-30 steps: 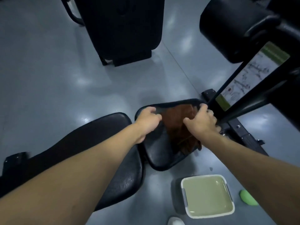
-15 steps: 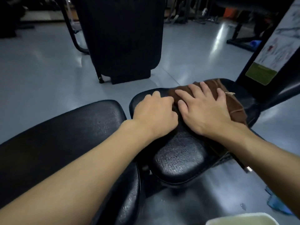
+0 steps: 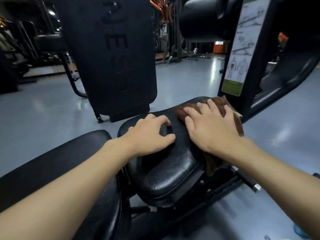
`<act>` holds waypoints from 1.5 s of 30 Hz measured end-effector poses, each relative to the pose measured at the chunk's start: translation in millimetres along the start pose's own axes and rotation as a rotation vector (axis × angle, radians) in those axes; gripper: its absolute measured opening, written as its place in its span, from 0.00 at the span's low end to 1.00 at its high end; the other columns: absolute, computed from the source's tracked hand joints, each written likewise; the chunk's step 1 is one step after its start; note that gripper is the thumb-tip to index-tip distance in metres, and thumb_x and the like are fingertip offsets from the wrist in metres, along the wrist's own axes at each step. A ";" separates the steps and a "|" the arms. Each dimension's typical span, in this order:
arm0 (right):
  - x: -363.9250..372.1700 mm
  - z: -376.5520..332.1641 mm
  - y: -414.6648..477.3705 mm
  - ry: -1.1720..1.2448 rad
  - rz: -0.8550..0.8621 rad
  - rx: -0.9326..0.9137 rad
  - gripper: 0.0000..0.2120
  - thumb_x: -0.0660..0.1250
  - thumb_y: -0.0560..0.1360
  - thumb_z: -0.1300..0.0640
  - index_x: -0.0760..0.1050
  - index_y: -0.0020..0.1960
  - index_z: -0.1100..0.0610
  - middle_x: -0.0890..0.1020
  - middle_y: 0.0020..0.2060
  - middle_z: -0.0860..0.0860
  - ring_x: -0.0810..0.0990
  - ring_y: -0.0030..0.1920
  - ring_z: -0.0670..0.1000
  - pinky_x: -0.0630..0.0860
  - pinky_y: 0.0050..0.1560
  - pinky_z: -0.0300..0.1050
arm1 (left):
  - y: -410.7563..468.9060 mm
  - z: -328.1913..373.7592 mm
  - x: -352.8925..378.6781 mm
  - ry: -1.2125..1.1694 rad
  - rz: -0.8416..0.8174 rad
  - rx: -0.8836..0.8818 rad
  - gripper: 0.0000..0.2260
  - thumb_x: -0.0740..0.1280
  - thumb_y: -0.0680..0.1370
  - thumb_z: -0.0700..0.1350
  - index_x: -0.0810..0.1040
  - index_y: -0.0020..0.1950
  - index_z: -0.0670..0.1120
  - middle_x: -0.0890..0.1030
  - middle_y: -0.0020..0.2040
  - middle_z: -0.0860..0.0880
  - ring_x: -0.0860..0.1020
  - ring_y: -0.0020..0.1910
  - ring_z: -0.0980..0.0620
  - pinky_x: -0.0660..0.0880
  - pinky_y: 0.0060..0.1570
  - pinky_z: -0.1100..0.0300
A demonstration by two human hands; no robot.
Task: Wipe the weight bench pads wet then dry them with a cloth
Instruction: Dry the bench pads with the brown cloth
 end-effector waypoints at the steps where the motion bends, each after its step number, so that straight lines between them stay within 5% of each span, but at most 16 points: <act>1: 0.7 2.5 1.0 0.001 0.000 0.005 0.24 0.44 0.81 0.41 0.55 0.76 0.39 0.59 0.78 0.51 0.48 0.79 0.56 0.44 0.74 0.68 | 1.2 -1.6 -1.3 -0.004 -0.005 -0.009 0.30 0.57 0.64 0.73 0.68 0.64 0.65 0.69 0.64 0.54 0.71 0.64 0.48 0.69 0.65 0.42; 5: 4.4 10.0 9.3 -0.002 0.018 0.019 0.24 0.46 0.79 0.40 0.57 0.75 0.38 0.59 0.78 0.52 0.48 0.79 0.59 0.45 0.73 0.70 | 6.7 -12.0 3.8 0.028 -0.058 -0.021 0.43 0.54 0.59 0.82 0.61 0.72 0.70 0.66 0.72 0.57 0.69 0.69 0.50 0.67 0.67 0.43; 11: 11.4 21.1 56.1 -0.035 -0.083 0.024 0.24 0.45 0.77 0.40 0.62 0.72 0.38 0.65 0.73 0.53 0.57 0.75 0.60 0.51 0.68 0.74 | 14.1 -11.4 7.5 0.047 -0.063 0.006 0.42 0.54 0.59 0.83 0.58 0.72 0.71 0.66 0.70 0.56 0.70 0.68 0.51 0.68 0.67 0.45; 19: 22.0 16.0 117.2 -0.015 -0.232 0.033 0.23 0.47 0.79 0.41 0.66 0.70 0.44 0.69 0.68 0.55 0.64 0.70 0.63 0.62 0.63 0.67 | 14.5 -7.3 8.2 0.050 -0.105 0.030 0.40 0.60 0.67 0.77 0.57 0.76 0.66 0.65 0.73 0.48 0.63 0.74 0.50 0.64 0.71 0.48; 23: 17.3 16.9 99.7 -0.015 -0.175 -0.024 0.23 0.46 0.79 0.42 0.66 0.70 0.43 0.70 0.67 0.54 0.66 0.69 0.61 0.59 0.64 0.66 | 14.3 -4.9 6.4 0.015 -0.112 0.039 0.39 0.64 0.69 0.74 0.59 0.77 0.63 0.67 0.71 0.47 0.64 0.73 0.50 0.64 0.70 0.53; 31: -4.2 14.6 14.8 -0.027 0.066 -0.134 0.21 0.47 0.80 0.43 0.62 0.72 0.38 0.67 0.72 0.47 0.60 0.74 0.51 0.55 0.71 0.60 | 14.2 -16.4 12.2 -0.049 -0.099 -0.023 0.49 0.56 0.55 0.84 0.58 0.75 0.68 0.59 0.78 0.48 0.53 0.79 0.51 0.57 0.73 0.38; 37: -7.1 26.8 -10.8 0.042 -0.061 -0.158 0.26 0.43 0.78 0.32 0.46 0.76 0.31 0.49 0.80 0.49 0.42 0.80 0.54 0.40 0.75 0.67 | -28.6 -20.1 1.3 0.057 0.067 0.044 0.31 0.54 0.70 0.76 0.60 0.72 0.69 0.62 0.76 0.58 0.61 0.75 0.52 0.62 0.67 0.34; 45: 8.9 6.9 43.0 -0.055 -0.156 -0.065 0.23 0.43 0.78 0.35 0.56 0.72 0.31 0.61 0.76 0.49 0.54 0.77 0.58 0.48 0.70 0.74 | -42.3 -43.4 21.2 -0.035 0.036 0.041 0.31 0.50 0.70 0.77 0.51 0.72 0.76 0.51 0.80 0.60 0.44 0.79 0.53 0.53 0.72 0.34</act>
Point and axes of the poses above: each hand's wrist, its own y-axis towards the middle knuckle, its own x-axis out of the palm, z = x × y, the point moved 9 cm from there along y, towards the middle knuckle
